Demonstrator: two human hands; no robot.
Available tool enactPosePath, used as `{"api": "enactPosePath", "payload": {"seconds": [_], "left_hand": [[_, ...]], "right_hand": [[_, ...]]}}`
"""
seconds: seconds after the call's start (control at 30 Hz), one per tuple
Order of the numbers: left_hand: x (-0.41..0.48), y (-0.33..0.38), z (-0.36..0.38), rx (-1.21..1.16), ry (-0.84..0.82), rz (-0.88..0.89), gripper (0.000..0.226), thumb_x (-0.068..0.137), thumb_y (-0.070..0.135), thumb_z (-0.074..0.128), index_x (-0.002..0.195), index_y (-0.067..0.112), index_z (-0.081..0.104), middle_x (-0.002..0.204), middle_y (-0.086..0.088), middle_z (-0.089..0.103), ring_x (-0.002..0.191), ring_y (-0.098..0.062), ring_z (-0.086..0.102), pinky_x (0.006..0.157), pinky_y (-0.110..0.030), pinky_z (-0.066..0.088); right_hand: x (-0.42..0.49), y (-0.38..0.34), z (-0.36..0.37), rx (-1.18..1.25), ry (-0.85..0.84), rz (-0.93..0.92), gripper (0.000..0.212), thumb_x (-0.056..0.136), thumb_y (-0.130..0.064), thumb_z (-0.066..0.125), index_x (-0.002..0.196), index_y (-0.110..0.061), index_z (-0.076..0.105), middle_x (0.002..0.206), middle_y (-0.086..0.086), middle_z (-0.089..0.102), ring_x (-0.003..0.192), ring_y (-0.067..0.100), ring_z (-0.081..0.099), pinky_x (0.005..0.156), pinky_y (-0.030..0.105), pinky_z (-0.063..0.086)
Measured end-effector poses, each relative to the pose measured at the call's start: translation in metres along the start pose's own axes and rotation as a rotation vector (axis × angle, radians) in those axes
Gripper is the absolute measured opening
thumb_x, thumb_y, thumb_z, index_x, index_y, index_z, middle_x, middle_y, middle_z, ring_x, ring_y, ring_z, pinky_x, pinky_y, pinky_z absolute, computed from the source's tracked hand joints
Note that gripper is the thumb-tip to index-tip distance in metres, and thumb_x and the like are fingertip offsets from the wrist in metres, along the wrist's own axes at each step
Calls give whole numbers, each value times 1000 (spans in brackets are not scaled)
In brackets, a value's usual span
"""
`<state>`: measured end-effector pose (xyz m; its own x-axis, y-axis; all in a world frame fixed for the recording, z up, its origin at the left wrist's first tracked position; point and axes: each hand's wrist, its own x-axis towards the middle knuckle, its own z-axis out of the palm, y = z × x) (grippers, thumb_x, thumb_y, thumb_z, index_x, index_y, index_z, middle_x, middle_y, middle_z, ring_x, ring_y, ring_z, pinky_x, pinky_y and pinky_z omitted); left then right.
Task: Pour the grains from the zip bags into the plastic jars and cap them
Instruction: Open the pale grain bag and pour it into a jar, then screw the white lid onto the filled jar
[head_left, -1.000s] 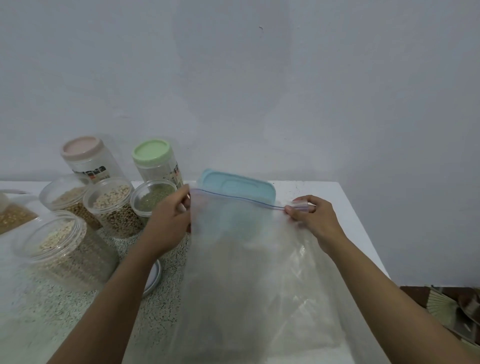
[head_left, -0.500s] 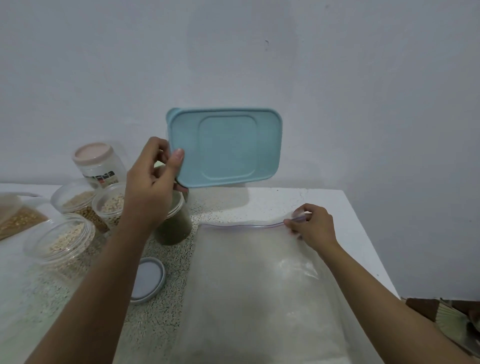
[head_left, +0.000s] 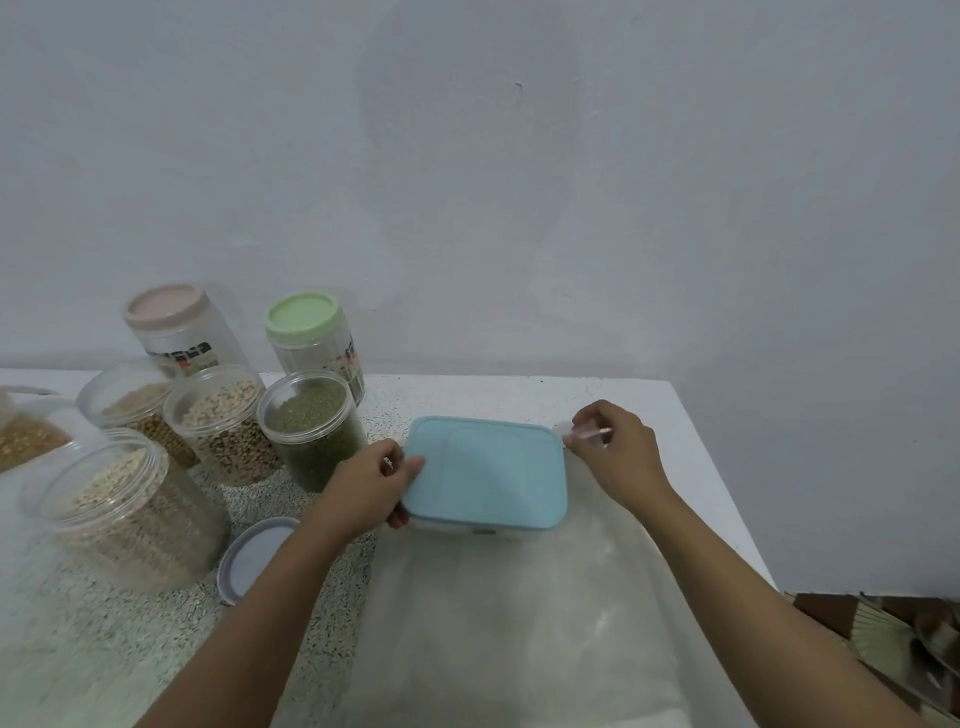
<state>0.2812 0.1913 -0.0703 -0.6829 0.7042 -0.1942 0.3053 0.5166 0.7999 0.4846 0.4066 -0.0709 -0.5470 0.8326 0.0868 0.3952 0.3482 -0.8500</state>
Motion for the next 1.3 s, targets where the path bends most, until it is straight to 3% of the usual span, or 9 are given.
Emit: {"api": "enactPosePath", "payload": {"seconds": [0.1, 0.17, 0.4, 0.47, 0.67, 0.87, 1.03, 1.17, 1.3], "left_hand": [[-4, -2, 4, 92, 26, -9, 35, 100, 40, 61, 90, 7, 58, 62, -4, 70, 47, -15, 68, 47, -19, 49], [-8, -4, 4, 129, 42, 28, 33, 100, 44, 59, 93, 11, 60, 63, -4, 69, 46, -14, 67, 48, -22, 51], [-43, 5, -37, 172, 145, 275, 27, 94, 52, 57, 86, 28, 67, 62, -1, 66, 47, -9, 57, 52, -34, 53], [-60, 11, -63, 173, 206, 385, 30, 89, 56, 54, 84, 31, 69, 64, 4, 66, 53, -12, 58, 55, -27, 52], [-100, 9, -141, 196, 467, 512, 14, 95, 34, 63, 84, 30, 68, 57, 3, 59, 51, -16, 54, 50, -16, 40], [-104, -42, -203, 219, 637, 474, 12, 95, 22, 69, 85, 29, 66, 72, 4, 58, 73, -17, 56, 60, -28, 43], [-84, -91, -236, 251, 430, 395, 21, 94, 44, 63, 114, 36, 63, 107, 14, 58, 103, 0, 56, 84, -33, 51], [-68, -115, -243, 144, 134, 392, 44, 94, 67, 55, 131, 44, 53, 132, 16, 55, 119, 5, 55, 102, -35, 49], [-57, -124, -245, -126, -97, 412, 57, 82, 71, 63, 132, 47, 49, 131, 25, 60, 122, 2, 59, 101, -39, 52]], "right_hand": [[-7, -17, 2, -10, 74, -133, 13, 90, -16, 73, 99, -21, 65, 99, -14, 67, 94, 6, 61, 73, 8, 39], [-13, -33, 4, -11, 84, -212, 11, 91, -16, 72, 99, -23, 67, 100, -19, 67, 99, 4, 59, 79, 12, 39], [-35, -98, 21, 271, -111, -251, 10, 93, -14, 71, 90, -23, 69, 82, -1, 71, 74, 21, 69, 67, 27, 53], [-41, -111, 35, 274, -195, -279, 10, 93, -12, 70, 91, -21, 69, 79, 1, 71, 71, 21, 70, 65, 27, 53], [-55, -139, 91, 83, -443, -404, 7, 94, -19, 72, 92, -25, 69, 80, -7, 71, 71, 13, 68, 71, 32, 59], [-66, -173, 159, -330, -777, -421, 23, 95, -37, 68, 117, -30, 66, 110, -8, 69, 95, 7, 65, 86, 30, 56], [-87, -194, 217, -705, -889, -415, 64, 93, -42, 68, 150, -31, 40, 147, 3, 53, 129, 23, 52, 98, 39, 47], [-97, -205, 247, -907, -818, -381, 82, 82, -45, 78, 151, -30, 36, 140, 7, 56, 126, 29, 55, 93, 43, 51], [-106, -206, 266, -929, -729, -257, 86, 70, -50, 86, 143, -32, 43, 136, 2, 59, 121, 27, 60, 94, 42, 54]]}}
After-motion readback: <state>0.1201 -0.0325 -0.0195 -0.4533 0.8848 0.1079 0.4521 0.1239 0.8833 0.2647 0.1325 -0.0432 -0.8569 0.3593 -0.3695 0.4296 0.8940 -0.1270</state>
